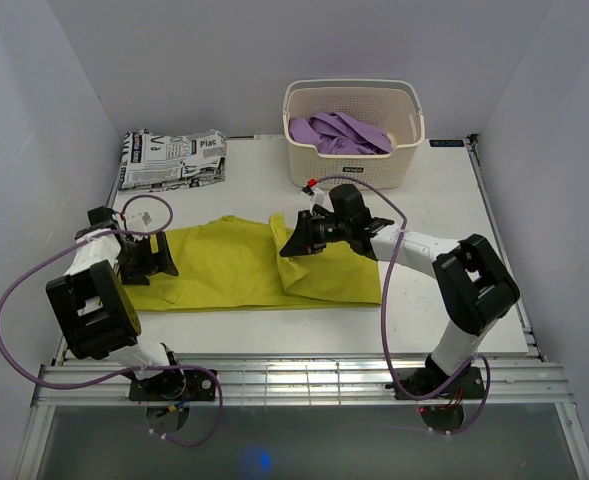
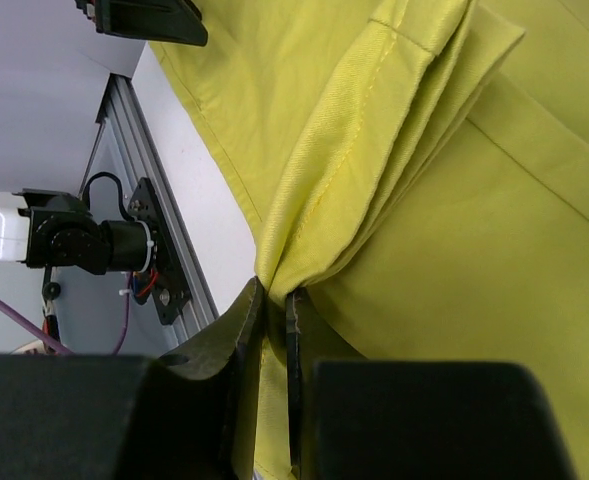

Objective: Fold and stack the trousers
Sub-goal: Fold the trousers

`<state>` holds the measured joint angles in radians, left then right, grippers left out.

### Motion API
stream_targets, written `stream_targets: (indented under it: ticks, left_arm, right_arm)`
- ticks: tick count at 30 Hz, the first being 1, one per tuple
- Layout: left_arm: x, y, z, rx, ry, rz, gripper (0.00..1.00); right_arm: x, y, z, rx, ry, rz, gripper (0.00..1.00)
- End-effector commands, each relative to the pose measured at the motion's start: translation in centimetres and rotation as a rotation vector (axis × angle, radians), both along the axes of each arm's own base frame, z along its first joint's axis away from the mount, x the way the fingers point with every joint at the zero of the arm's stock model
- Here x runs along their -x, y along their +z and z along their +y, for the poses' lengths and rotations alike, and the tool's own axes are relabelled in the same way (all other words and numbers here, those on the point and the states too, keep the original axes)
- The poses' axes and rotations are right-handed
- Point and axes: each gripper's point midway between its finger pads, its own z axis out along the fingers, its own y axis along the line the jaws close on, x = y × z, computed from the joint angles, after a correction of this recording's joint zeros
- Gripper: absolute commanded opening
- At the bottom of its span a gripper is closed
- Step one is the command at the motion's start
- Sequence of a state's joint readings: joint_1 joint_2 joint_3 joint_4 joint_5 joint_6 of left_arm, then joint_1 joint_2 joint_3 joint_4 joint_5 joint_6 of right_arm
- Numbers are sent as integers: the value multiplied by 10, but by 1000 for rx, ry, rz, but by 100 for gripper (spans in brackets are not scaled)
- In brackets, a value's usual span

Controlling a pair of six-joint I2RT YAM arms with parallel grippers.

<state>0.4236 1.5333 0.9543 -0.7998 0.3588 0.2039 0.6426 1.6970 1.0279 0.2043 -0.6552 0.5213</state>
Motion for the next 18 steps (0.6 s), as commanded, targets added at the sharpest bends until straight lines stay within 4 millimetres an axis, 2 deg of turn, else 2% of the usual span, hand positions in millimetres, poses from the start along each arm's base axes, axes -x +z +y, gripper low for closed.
stream_targets:
  ticks: [1,6,18]
  left_arm:
    - [-2,8,3,-19,10,-42,98]
    - [-3,10,3,-21,10,-49,98]
    - [-3,8,6,-35,18,-43,98]
  right_arm:
    - [-4,17,16,-50,11,-55,8]
    - [0,11,23,-44,16,-42,8]
    - [-7,-1,37,-39,8,-2,8]
